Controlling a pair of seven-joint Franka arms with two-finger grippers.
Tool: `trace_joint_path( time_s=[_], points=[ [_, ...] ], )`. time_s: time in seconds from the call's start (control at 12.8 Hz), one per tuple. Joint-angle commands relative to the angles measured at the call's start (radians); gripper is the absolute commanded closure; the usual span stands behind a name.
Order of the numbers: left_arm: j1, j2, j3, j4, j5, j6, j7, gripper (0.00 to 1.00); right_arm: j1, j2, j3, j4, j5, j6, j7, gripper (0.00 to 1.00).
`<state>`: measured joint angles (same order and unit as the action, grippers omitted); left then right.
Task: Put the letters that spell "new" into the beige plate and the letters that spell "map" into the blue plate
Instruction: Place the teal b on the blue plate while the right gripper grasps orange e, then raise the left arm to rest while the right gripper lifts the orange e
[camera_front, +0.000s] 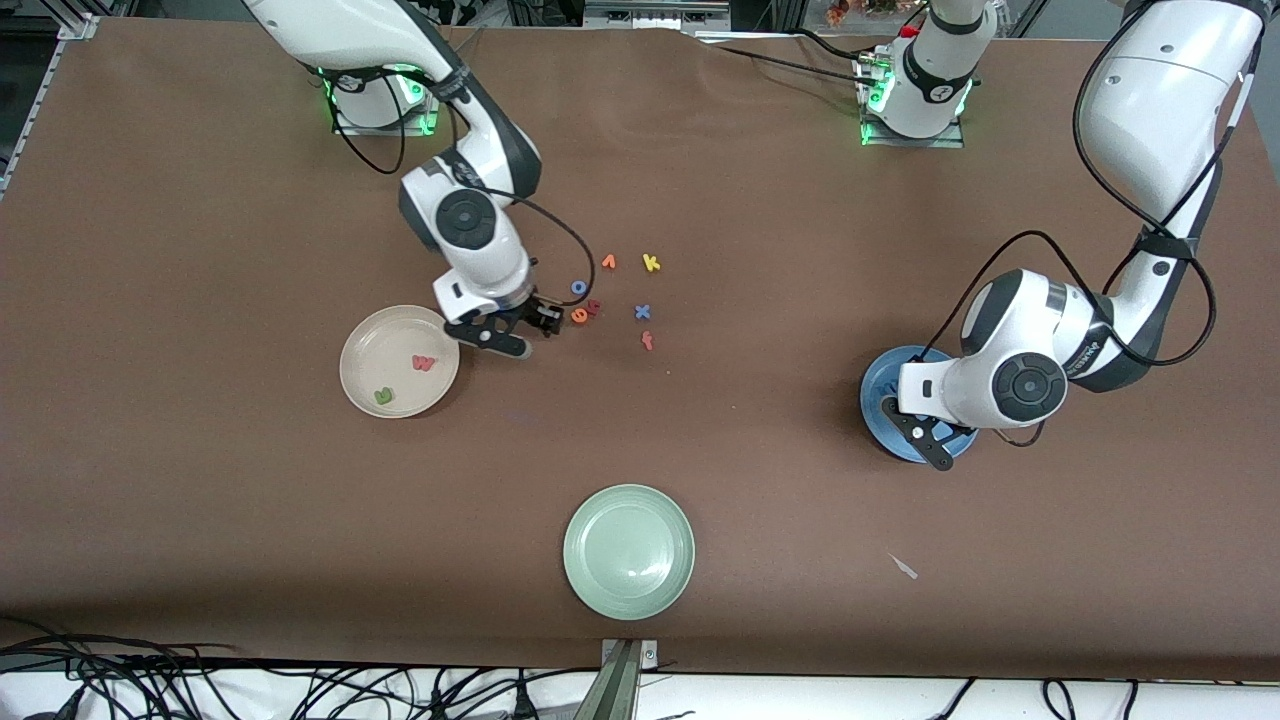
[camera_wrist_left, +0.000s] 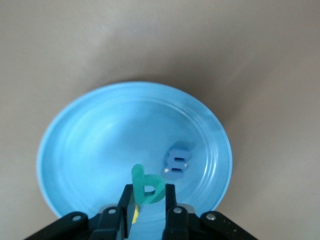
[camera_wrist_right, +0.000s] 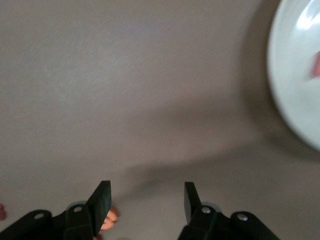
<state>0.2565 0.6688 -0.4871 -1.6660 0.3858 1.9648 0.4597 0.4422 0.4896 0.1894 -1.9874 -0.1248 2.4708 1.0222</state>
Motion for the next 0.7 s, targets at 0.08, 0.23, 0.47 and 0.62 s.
trace_joint_path(
  time_s=[0.08, 0.23, 0.47, 0.62],
  points=[
    [0.014, -0.017, -0.007, -0.023, -0.01, 0.008, 0.023, 0.0, 0.039, 0.084, 0.002, 0.059, -0.064, 0.052, 0.14, 0.33],
    [0.006, -0.049, -0.011, -0.02, -0.01, -0.004, 0.025, 0.0, 0.052, 0.107, 0.002, 0.082, -0.065, 0.069, 0.168, 0.33],
    [0.004, -0.095, -0.011, 0.009, -0.025, -0.036, 0.022, 0.0, 0.075, 0.139, 0.007, 0.107, -0.096, 0.071, 0.219, 0.33],
    [-0.003, -0.118, -0.013, 0.082, -0.048, -0.111, 0.011, 0.0, 0.079, 0.149, 0.005, 0.108, -0.116, 0.073, 0.242, 0.33]
  ],
)
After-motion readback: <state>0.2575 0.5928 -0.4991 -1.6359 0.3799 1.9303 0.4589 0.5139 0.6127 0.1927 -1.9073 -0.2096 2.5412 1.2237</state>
